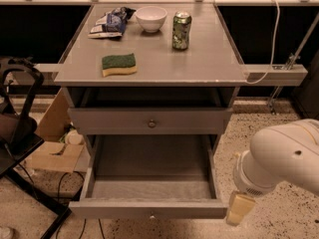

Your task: Close middle drawer

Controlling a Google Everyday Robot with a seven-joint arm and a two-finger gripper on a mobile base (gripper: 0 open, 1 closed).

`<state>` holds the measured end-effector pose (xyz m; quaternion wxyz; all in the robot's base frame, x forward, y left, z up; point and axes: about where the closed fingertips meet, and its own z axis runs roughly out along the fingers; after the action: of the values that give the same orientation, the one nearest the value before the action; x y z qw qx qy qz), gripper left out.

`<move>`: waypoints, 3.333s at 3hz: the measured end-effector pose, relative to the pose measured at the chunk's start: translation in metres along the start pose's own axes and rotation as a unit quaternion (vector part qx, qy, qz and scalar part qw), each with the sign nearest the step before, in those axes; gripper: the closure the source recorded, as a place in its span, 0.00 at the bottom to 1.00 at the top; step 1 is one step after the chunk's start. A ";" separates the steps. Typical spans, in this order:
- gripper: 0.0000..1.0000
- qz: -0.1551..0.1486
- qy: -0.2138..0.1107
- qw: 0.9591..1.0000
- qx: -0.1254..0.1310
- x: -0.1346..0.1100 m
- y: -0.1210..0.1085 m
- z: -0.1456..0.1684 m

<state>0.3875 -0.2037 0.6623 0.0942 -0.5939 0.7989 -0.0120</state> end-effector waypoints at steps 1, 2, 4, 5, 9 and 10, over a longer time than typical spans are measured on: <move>0.00 0.000 0.000 1.000 0.001 0.000 0.000 -0.001; 0.25 -0.009 0.020 1.000 -0.003 -0.006 0.008 0.035; 0.79 0.016 -0.008 0.999 -0.050 0.004 0.066 0.196; 1.00 0.014 -0.040 0.998 -0.056 -0.010 0.073 0.250; 1.00 0.020 -0.108 0.993 -0.042 -0.051 0.052 0.314; 1.00 0.015 -0.117 0.993 -0.023 -0.063 0.033 0.310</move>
Offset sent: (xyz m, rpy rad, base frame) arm 0.0069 0.0258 -0.0594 -0.0799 0.0236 0.0366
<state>0.4247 -0.1054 0.3619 0.1740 -0.5815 0.7910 0.0774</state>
